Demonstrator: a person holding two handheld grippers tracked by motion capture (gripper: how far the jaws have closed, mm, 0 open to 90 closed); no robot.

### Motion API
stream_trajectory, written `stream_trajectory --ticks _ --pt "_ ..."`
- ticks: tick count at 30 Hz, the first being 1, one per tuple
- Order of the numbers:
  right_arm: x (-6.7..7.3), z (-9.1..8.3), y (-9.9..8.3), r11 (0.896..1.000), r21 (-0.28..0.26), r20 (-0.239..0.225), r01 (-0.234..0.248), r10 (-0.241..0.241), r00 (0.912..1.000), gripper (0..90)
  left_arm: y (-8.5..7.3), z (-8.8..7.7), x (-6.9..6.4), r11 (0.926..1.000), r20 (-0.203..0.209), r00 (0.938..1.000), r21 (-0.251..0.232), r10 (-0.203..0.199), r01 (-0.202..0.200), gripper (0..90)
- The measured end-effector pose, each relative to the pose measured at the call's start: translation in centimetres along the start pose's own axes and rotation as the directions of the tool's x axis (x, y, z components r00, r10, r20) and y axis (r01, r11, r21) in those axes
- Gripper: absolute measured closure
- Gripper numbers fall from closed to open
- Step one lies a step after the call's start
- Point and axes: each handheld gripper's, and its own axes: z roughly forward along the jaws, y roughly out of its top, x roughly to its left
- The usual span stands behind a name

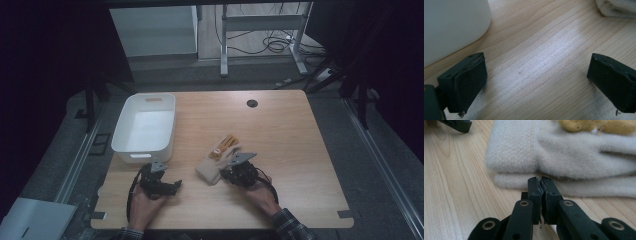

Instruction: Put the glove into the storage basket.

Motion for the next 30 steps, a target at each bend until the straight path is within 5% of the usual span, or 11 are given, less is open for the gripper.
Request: stream_trajectory --ticks 14,30 --pt "-0.2 -1.7 -0.7 0.999 -0.032 0.013 -0.004 0.004 0.9999 74.5 0.0 0.0 0.0 1.0 -0.003 1.0 0.003 -0.006 0.006 1.9" --pt "-1.0 -5.0 -2.4 0.997 -0.063 0.088 -0.052 0.057 0.9945 49.6 0.0 0.1 0.0 0.9999 -0.004 0.9999 0.001 -0.011 0.011 1.8"
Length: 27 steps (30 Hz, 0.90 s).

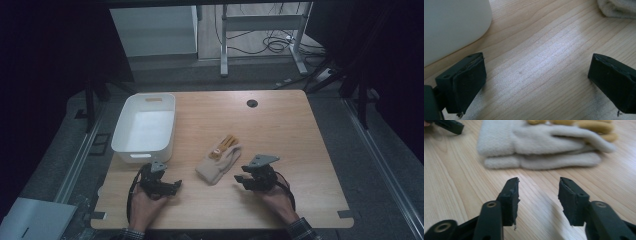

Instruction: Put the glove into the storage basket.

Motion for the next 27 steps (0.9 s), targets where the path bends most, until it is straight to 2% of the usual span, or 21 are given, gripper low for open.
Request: stream_trajectory --ticks 6,14,22,27 --pt "-1.0 -1.3 -1.0 1.0 0.0 0.043 -0.029 0.029 0.9986 42.0 0.0 0.0 0.0 1.0 0.0 1.0 0.004 0.0 0.0 1.3" --pt "-2.8 -3.1 -2.8 0.997 -0.007 0.122 -0.075 0.075 0.9897 32.8 0.1 0.1 -0.1 1.0 -0.002 1.0 0.007 -0.006 0.006 0.0" --pt "-4.3 -4.4 -4.7 0.992 0.003 0.2 -0.125 0.122 0.9722 25.9 0.1 0.0 -0.1 1.0 0.004 1.0 0.004 0.004 -0.004 1.8" --pt "-5.1 -4.7 -5.6 0.99 0.008 0.242 -0.143 0.137 0.9605 23.0 0.2 0.0 -0.3 1.0 0.031 0.9995 -0.001 -0.009 0.009 1.8"
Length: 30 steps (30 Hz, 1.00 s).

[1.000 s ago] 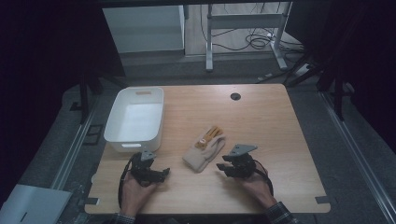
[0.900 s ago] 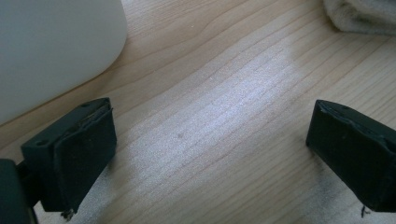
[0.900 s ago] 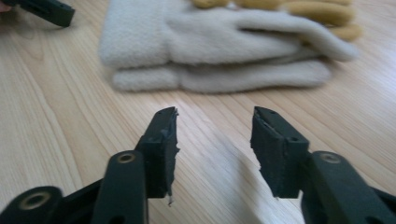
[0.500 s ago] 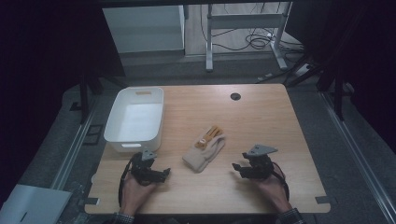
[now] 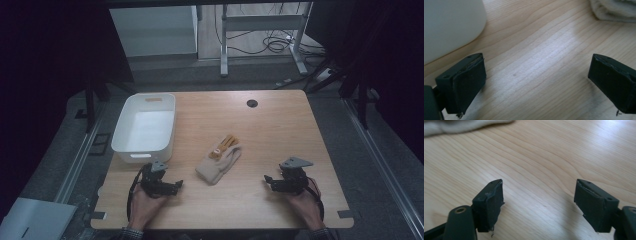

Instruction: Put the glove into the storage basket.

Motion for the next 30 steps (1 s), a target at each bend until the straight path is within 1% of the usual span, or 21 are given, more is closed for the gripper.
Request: stream_trajectory --ticks 3,7,10,12,14,16,17,18,23,25,28,30 --pt "-0.4 0.2 -0.4 1.0 0.009 0.018 0.008 -0.008 0.9998 20.6 0.3 -0.2 -0.3 0.9999 0.014 0.9998 -0.002 0.011 -0.011 2.0" --pt "-0.7 0.3 -0.4 1.0 0.021 0.013 -0.012 0.012 0.9998 15.9 0.7 -0.5 -0.8 0.9995 0.043 0.9987 -0.013 0.028 -0.027 2.2" --pt "-0.8 0.4 -0.3 0.999 0.031 0.03 -0.027 0.026 0.9992 11.3 1.1 -0.6 -1.2 0.9993 0.072 0.9968 -0.021 0.033 -0.032 2.2" --pt "-0.8 0.4 -0.3 0.999 0.034 0.035 -0.031 0.03 0.9989 10.3 1.6 -0.7 -1.6 0.9989 0.093 0.9949 -0.03 0.04 -0.038 2.2" --pt "-0.8 0.4 -0.3 0.999 0.035 0.036 -0.032 0.03 0.9989 10.1 2.1 -0.7 -1.8 0.9983 0.103 0.9935 -0.036 0.048 -0.045 1.9" --pt "-0.8 0.4 -0.3 0.999 0.035 0.036 -0.032 0.03 0.9989 10.1 3.2 -0.7 -2.2 0.9973 0.119 0.991 -0.048 0.061 -0.056 1.7" --pt "-0.8 0.4 -0.3 0.999 0.035 0.036 -0.032 0.031 0.9989 10.1 3.2 -0.7 -2.2 0.9973 0.119 0.991 -0.048 0.061 -0.056 1.6" --pt "-0.8 0.4 -0.3 0.999 0.035 0.036 -0.032 0.031 0.9989 10.1 3.6 -0.6 -2.4 0.9971 0.124 0.9903 -0.051 0.063 -0.057 1.6" --pt "-0.8 0.4 -0.3 0.999 0.036 0.036 -0.031 0.03 0.9989 10.1 5.1 0.1 -3.1 0.9966 0.149 0.9859 -0.044 0.076 -0.071 1.1" --pt "-0.8 0.4 -0.3 0.999 0.036 0.036 -0.032 0.03 0.9989 10.1 5.7 0.5 -3.3 0.9959 0.164 0.9827 -0.042 0.085 -0.08 0.5" --pt "-0.8 0.4 -0.3 0.999 0.036 0.036 -0.033 0.032 0.9989 10.1 6.6 1.0 -3.8 0.9947 0.172 0.98 -0.042 0.1 -0.094 0.5" --pt "-0.8 0.4 -0.3 0.999 0.036 0.036 -0.033 0.032 0.9989 10.1 7.2 1.4 -4.2 0.9933 0.169 0.9789 -0.039 0.114 -0.109 0.7"
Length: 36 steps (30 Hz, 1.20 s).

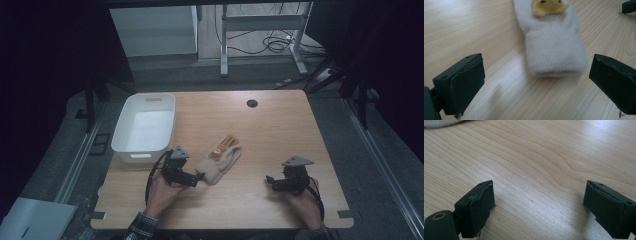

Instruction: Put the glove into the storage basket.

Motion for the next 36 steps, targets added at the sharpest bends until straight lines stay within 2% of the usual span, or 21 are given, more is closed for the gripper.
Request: stream_trajectory --ticks 5,14,17,24,30,36 --pt "0.0 0.0 0.0 1.0 0.0 0.0 0.0 0.0 1.0 10.1 1.4 1.2 -0.3 0.9997 0.006 0.9997 0.007 0.025 -0.025 1.0" --pt "0.0 0.0 0.0 1.0 0.0 -0.001 -0.001 0.001 1.0 10.1 3.4 3.9 -0.5 0.9992 0.034 0.9987 0.011 0.038 -0.038 0.0" --pt "0.0 0.0 0.0 1.0 0.0 -0.002 -0.001 0.001 1.0 10.1 3.8 5.1 -0.7 0.9986 0.032 0.9984 0.025 0.046 -0.047 0.0" --pt "0.0 0.0 0.0 1.0 -0.001 -0.003 0.0 0.0 1.0 10.1 4.2 7.1 -1.4 0.9968 0.027 0.9977 0.05 0.062 -0.063 0.0" --pt "0.0 0.0 0.0 1.0 -0.001 -0.003 0.0 0.0 1.0 10.1 4.2 8.3 -1.8 0.9919 0.0 0.9961 0.091 0.088 -0.088 0.0" --pt "0.0 0.0 0.0 1.0 -0.001 -0.002 0.0 0.0 1.0 10.1 3.9 9.2 -2.2 0.9886 -0.023 0.995 0.118 0.097 -0.094 0.0"
